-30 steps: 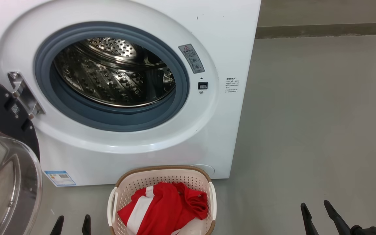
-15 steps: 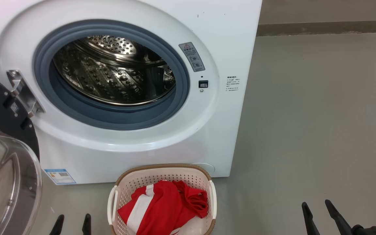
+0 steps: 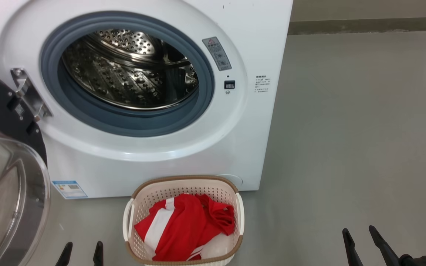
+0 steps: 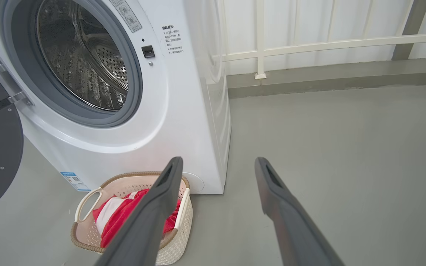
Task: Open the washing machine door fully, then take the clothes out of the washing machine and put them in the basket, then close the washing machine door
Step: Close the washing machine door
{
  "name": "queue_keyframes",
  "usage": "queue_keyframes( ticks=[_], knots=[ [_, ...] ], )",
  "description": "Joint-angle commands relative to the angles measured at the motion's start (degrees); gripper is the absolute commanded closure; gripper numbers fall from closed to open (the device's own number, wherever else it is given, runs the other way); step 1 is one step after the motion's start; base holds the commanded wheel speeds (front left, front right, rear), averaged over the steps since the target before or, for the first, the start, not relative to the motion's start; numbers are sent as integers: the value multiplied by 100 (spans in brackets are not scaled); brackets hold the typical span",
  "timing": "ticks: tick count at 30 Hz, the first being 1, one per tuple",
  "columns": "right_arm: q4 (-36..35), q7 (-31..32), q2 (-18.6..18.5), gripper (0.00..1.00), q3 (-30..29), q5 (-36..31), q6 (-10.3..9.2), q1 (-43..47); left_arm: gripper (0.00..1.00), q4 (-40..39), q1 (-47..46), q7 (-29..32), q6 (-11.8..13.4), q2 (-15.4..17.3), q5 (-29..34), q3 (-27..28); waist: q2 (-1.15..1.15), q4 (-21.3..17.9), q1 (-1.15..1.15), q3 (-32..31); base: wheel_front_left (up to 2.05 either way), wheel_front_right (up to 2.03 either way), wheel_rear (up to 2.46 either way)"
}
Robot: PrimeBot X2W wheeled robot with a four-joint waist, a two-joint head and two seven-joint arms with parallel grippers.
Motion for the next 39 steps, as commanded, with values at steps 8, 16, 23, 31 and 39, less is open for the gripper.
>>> queue_keyframes(
  ticks=[8, 16, 23, 31, 39],
  knots=[
    [-120, -37, -90, 0, 110, 53, 35, -101, 0, -195, -134, -30, -31, 23, 32, 250, 0, 6, 0, 17, -113, 113, 0],
    [-111, -37, -75, 0, 93, 50, 35, -113, 0, -207, -156, -30, -31, 10, 53, 282, 0, 15, 0, 20, -30, 30, 0],
    [-117, -37, -73, 0, 96, 50, 35, -115, 0, -197, -168, -30, -31, 7, 36, 261, 0, 34, 0, 23, 0, 0, 0],
    [-104, -37, -71, 0, 135, 36, 35, -129, 0, -138, -174, -30, -31, 1, -48, 249, 0, 203, 0, -7, 0, 0, 0],
    [-24, -37, -103, 0, 343, 60, 35, -200, 0, -10, -137, -30, -31, -59, -93, 365, 0, 605, 0, -98, 0, 0, 0]
  ],
)
